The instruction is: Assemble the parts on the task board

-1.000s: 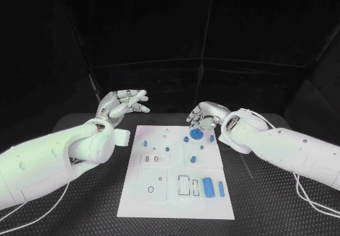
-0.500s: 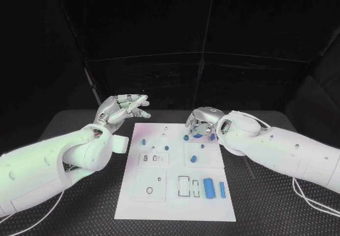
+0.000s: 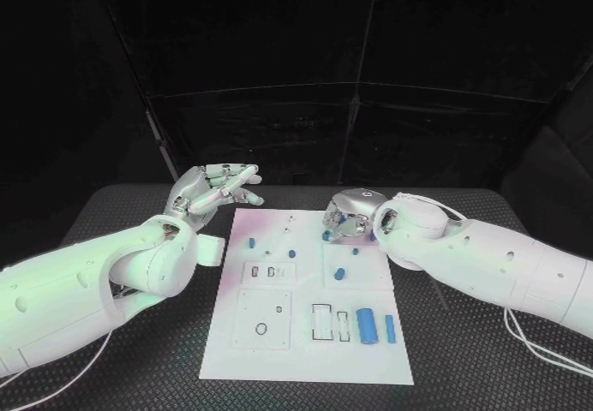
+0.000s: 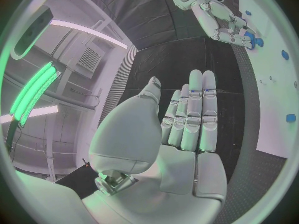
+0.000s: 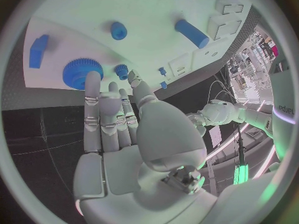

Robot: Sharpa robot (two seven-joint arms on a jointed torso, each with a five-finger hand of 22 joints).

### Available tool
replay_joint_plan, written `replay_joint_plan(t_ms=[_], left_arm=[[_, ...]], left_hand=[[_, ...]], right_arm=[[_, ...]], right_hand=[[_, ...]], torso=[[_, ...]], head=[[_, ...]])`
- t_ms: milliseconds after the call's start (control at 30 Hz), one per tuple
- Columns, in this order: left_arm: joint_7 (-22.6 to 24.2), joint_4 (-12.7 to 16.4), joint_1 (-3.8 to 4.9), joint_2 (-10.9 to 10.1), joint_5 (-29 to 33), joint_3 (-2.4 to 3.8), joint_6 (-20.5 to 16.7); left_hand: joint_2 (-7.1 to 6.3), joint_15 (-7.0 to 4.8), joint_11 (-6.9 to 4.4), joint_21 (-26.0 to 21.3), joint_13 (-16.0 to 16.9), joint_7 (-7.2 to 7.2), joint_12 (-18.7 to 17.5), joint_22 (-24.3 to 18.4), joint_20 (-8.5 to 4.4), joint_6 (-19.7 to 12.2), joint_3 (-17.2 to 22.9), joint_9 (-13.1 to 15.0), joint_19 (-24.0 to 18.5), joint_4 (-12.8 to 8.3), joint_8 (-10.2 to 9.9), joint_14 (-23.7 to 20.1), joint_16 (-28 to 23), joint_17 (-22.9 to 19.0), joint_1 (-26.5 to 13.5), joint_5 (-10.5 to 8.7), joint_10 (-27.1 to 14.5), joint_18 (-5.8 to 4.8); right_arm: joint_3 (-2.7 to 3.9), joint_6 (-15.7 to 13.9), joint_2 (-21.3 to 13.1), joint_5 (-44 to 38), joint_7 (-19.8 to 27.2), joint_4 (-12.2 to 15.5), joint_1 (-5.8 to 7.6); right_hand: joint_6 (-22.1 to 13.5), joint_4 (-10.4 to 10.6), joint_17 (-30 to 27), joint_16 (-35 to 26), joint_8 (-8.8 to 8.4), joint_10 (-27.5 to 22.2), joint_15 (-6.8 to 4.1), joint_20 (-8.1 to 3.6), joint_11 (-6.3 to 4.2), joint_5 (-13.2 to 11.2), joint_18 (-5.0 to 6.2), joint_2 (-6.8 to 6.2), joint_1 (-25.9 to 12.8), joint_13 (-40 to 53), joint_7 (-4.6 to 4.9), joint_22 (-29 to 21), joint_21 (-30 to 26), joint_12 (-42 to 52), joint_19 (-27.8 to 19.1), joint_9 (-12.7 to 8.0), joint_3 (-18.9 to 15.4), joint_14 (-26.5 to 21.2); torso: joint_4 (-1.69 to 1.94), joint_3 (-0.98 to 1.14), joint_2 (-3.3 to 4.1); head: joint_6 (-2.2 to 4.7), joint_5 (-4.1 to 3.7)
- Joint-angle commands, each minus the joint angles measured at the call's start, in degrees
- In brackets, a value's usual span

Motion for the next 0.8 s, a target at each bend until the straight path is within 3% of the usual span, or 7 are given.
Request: replay_joint_plan(t_ms=[33, 333, 800], left_arm=[[0.3, 0.0, 0.08, 0.1, 0.1, 0.07, 0.4], [0.0, -0.2, 0.08, 0.1, 0.1, 0.07, 0.7], [-0.1, -0.2, 0.08, 0.0, 0.1, 0.07, 1.3]], left_hand=[[0.00, 0.23, 0.41, 0.3, -0.1, 0.39, -0.3, 0.0, 0.12, 0.1, -0.4, -0.1, 0.3, 0.0, -0.3, 0.0, -0.1, 0.1, -0.5, -0.11, 0.1, 0.64], [0.04, 0.23, 0.41, 0.3, 0.0, 0.38, -0.3, 0.0, 0.12, 0.1, -0.5, -0.1, 0.3, 0.0, -0.3, 0.1, -0.1, 0.1, -0.5, -0.10, 0.1, 0.64], [0.51, 0.27, 0.47, 0.4, 0.0, 0.47, -0.7, 0.0, 0.15, 0.2, -0.2, -0.1, 0.3, -0.3, -0.6, 0.0, -0.2, 0.6, 0.1, -0.01, 0.1, 0.64]], right_arm=[[0.05, 1.4, 0.4, -1.1, 0.0, -0.4, 0.15], [0.04, 2.0, 1.5, -1.1, 0.4, -1.3, 0.15], [0.01, 3.6, 2.8, -1.4, 0.2, -2.9, 0.14]], right_hand=[[0.0, 0.0, 2.7, 2.4, -0.01, 0.0, 0.04, 0.26, -0.20, -0.4, 0.28, 0.53, 0.0, 0.0, 0.04, 0.4, 0.8, -0.1, -0.3, 0.0, 0.5, 1.9], [0.3, 0.0, 9.6, 8.5, 0.05, 0.8, 0.00, 0.20, -0.39, -0.2, -0.46, 1.52, 0.1, 0.1, -0.07, 6.0, 5.3, 0.0, 1.8, 0.0, 1.6, 2.4], [2.0, -0.1, 12.5, 11.7, 0.25, 1.5, 0.08, 0.25, -0.37, -0.6, -0.81, 2.55, 0.1, 0.0, 0.17, 9.0, 8.0, -0.1, 2.3, 0.1, 3.6, 2.1]], torso=[[-0.01, 0.06, 0.12], [0.16, 0.10, 0.16], [0.17, 0.14, 0.35]], head=[[-0.27, -0.06], [-0.59, 0.06], [-1.17, 0.20]])
